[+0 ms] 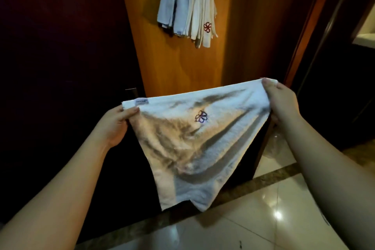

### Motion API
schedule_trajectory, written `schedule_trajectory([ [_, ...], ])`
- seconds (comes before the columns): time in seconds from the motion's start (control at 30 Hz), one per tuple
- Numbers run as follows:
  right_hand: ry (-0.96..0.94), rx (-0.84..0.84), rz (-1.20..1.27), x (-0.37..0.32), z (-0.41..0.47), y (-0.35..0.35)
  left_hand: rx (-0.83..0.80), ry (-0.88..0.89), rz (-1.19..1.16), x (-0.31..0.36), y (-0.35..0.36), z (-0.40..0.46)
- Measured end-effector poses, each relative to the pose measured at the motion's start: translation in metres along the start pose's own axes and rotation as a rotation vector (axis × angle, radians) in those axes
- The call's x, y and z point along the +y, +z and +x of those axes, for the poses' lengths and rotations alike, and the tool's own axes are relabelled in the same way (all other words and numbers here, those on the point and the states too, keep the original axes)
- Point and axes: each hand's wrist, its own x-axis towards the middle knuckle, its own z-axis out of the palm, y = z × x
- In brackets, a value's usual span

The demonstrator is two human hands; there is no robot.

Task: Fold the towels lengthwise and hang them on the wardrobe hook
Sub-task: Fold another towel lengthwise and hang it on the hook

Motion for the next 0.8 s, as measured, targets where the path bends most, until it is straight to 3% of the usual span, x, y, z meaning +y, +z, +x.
schedule_trajectory([
  [0.1,0.078,-0.087,0.176,0.011,0.010,0.000,0.016,0.081,-0.109,-0.002,0.005,-0.001],
  [0.23,0.265,-0.155,0.387,0.024,0.012,-0.001,0.176,0.123,-0.161,-0.004,0.028,-0.004],
  [0.37,0.461,-0.162,0.493,0.040,-0.003,0.003,0.393,0.005,-0.317,-0.015,0.054,-0.012],
  [0.5,0.584,-0.073,0.524,0.051,-0.042,0.014,0.484,-0.067,-0.347,-0.040,0.090,-0.032],
  [0.6,0.495,-0.055,0.400,0.057,-0.079,0.028,0.493,-0.081,-0.344,-0.054,0.123,-0.050],
  [0.8,0.298,-0.228,0.158,0.045,-0.124,0.053,0.326,-0.128,-0.251,-0.063,0.182,-0.081],
])
